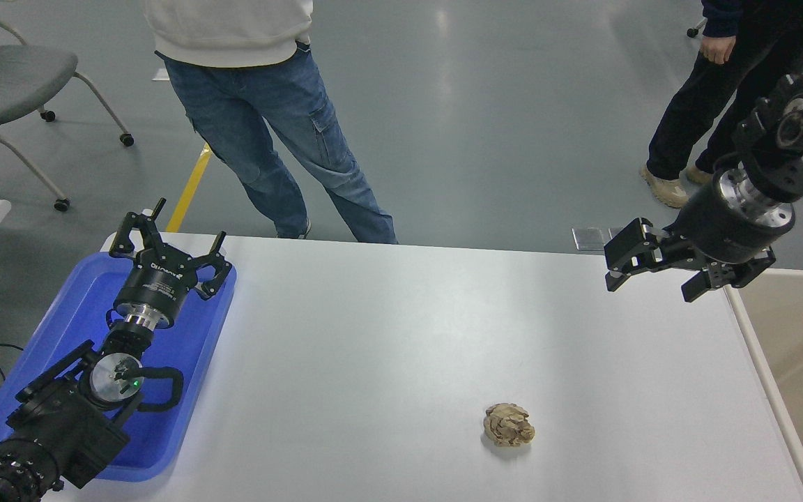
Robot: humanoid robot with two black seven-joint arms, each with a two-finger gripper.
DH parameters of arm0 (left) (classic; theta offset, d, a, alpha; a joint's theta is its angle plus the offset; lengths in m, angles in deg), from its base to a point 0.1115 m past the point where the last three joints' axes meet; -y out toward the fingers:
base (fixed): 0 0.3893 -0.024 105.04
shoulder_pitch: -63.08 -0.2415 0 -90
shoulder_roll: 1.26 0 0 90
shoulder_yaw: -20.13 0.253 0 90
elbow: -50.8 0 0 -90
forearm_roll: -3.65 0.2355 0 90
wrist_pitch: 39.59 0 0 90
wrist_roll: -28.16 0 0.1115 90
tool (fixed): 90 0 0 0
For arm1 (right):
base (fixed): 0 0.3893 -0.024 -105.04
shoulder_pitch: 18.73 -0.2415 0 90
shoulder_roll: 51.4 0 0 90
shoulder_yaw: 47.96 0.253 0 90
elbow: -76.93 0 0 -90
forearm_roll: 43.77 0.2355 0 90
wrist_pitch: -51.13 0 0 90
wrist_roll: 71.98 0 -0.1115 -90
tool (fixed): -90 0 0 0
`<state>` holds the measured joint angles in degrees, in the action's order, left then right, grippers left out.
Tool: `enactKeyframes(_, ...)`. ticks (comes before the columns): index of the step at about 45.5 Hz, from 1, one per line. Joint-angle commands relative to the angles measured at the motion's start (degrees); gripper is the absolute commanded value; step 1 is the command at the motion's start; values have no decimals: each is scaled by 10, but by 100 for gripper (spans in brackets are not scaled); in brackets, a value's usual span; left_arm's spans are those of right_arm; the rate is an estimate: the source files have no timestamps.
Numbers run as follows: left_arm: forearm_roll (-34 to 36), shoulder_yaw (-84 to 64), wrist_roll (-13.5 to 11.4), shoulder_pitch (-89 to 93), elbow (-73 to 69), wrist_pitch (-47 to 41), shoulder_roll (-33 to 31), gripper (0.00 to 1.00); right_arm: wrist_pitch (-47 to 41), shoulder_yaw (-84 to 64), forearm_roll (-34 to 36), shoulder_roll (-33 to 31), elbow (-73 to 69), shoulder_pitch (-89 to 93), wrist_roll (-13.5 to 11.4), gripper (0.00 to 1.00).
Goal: Pick up paper ball place in dustbin
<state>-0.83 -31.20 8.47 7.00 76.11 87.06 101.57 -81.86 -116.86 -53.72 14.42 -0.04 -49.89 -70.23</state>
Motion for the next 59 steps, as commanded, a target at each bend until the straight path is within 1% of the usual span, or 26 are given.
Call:
enactKeyframes(1,0,0,0,0,0,0,0,100,-2,-3,2,2,-1,7,0,100)
enactKeyframes(13,0,0,0,0,0,0,0,100,-1,4,2,4,-2,15,0,100)
enactKeyframes(20,0,0,0,0,0,0,0,100,5,32,1,18,-2,34,0,100)
enactKeyframes(25,0,0,0,0,0,0,0,100,54,56,-2,33,2,64,0,100)
enactKeyframes(31,0,0,0,0,0,0,0,100,127,65,-7,78,14,112,0,100)
enactKeyframes(42,0,0,0,0,0,0,0,100,193,110,-9,126,41,231,0,100)
enactKeyframes(48,0,0,0,0,0,0,0,100,203,126,-9,148,59,274,0,100)
enactKeyframes(59,0,0,0,0,0,0,0,100,215,158,-9,154,108,354,0,100)
